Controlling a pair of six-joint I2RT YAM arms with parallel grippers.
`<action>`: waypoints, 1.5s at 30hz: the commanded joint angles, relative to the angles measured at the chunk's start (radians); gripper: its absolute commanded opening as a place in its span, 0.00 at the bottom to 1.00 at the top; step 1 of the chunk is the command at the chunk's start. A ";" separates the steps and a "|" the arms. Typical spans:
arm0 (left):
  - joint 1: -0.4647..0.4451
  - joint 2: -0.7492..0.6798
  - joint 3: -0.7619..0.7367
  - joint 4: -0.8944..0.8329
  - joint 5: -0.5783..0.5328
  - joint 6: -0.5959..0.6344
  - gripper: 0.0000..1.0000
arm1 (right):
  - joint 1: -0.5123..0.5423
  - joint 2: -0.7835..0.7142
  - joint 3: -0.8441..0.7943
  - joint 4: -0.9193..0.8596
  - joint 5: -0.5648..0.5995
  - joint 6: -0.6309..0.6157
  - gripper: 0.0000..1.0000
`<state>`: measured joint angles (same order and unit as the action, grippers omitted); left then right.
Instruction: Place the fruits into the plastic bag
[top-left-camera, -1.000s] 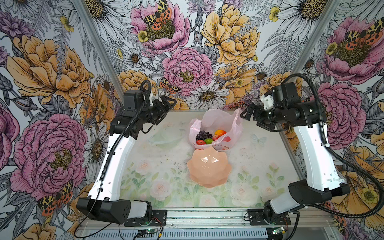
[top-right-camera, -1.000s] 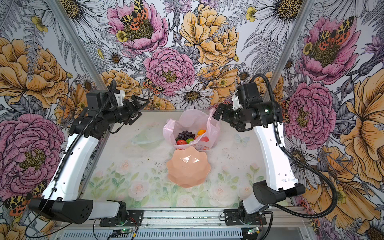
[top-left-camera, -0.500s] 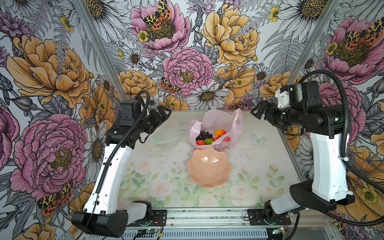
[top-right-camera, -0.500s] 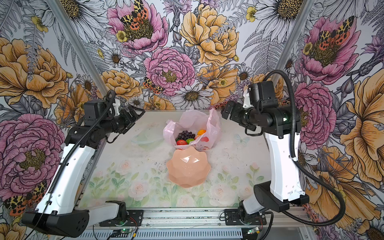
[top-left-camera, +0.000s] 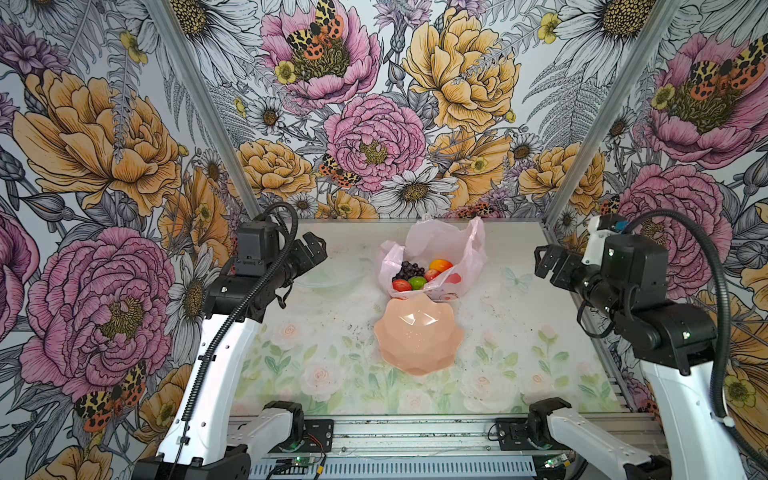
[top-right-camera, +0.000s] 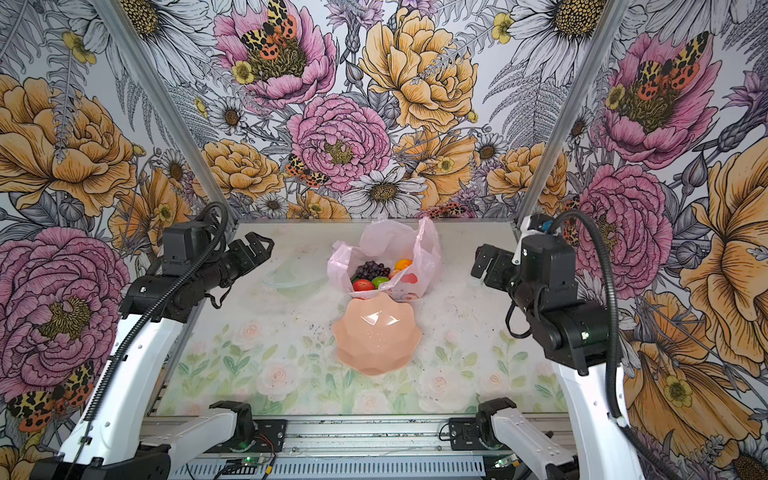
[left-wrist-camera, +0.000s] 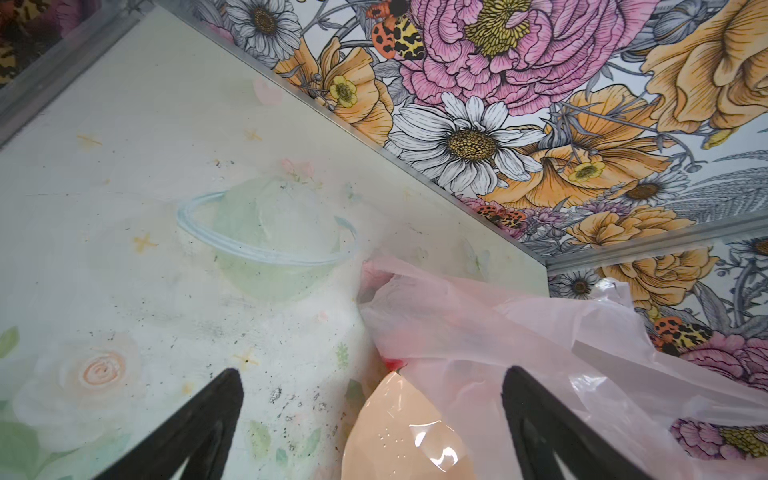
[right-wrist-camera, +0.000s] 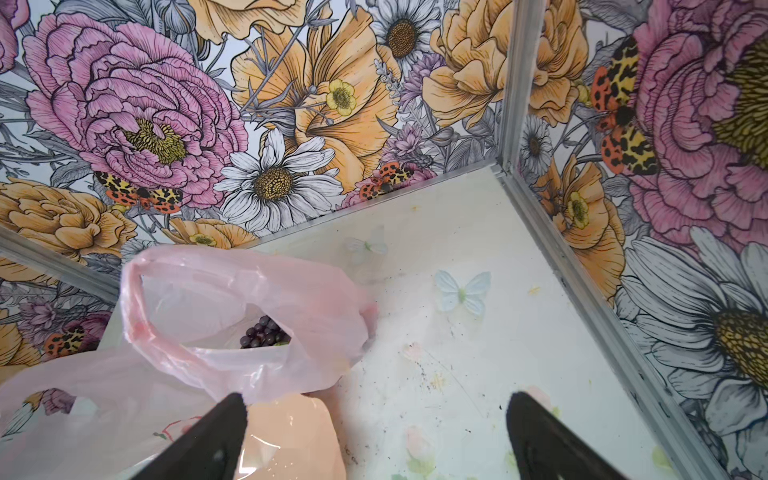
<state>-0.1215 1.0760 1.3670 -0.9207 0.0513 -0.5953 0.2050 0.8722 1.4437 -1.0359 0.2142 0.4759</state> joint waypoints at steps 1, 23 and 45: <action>-0.008 -0.043 -0.042 0.011 -0.155 -0.008 0.99 | -0.004 -0.159 -0.247 0.428 0.120 -0.045 0.99; 0.029 -0.422 -0.773 0.768 -0.539 0.227 0.99 | -0.062 0.012 -1.070 1.391 0.176 -0.281 0.99; 0.109 -0.150 -0.931 1.084 -0.479 0.322 0.99 | -0.232 0.454 -1.089 1.754 -0.052 -0.371 0.99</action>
<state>-0.0216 0.9043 0.4538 0.0666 -0.4377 -0.3058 -0.0181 1.2972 0.3229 0.6289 0.2050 0.1131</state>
